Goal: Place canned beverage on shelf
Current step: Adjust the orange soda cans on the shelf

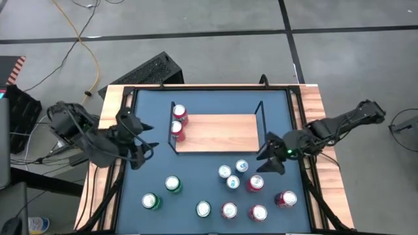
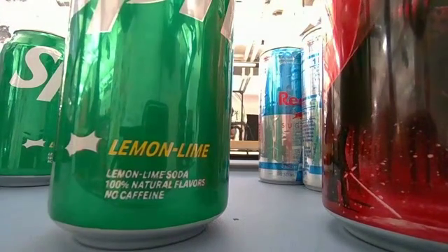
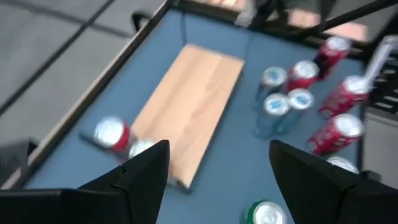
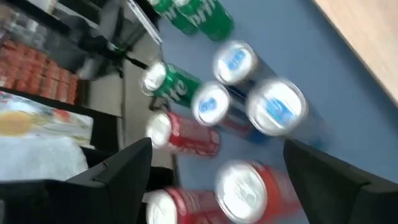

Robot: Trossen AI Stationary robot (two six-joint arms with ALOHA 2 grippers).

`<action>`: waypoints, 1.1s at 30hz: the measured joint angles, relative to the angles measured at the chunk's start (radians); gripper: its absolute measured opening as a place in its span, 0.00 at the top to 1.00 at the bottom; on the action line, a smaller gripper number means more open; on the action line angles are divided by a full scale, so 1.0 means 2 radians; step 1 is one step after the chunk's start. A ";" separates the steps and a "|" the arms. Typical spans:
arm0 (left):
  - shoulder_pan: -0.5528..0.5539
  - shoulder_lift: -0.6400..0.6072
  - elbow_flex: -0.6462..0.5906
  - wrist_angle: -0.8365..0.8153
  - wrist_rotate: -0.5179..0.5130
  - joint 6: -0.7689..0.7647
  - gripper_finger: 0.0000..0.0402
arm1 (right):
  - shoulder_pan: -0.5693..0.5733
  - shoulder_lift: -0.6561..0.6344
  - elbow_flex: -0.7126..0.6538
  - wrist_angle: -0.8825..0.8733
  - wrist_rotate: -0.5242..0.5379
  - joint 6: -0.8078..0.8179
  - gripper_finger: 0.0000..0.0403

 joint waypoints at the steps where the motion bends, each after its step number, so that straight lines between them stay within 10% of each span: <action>1: -0.001 -0.014 -0.038 0.012 0.000 -0.020 0.35 | 0.006 -0.007 0.000 -0.027 0.006 0.004 0.14; 14: -0.002 -0.256 -0.487 0.236 -0.001 -0.203 0.35 | 0.071 -0.023 0.000 -0.265 0.066 0.081 0.14; 20: 0.023 -0.303 -0.575 0.245 -0.069 -0.214 0.44 | 0.071 -0.021 0.000 -0.263 0.078 0.096 0.14; 33: 0.084 -0.312 -0.657 0.286 -0.088 -0.170 0.98 | 0.071 -0.021 0.000 -0.263 0.096 0.102 0.14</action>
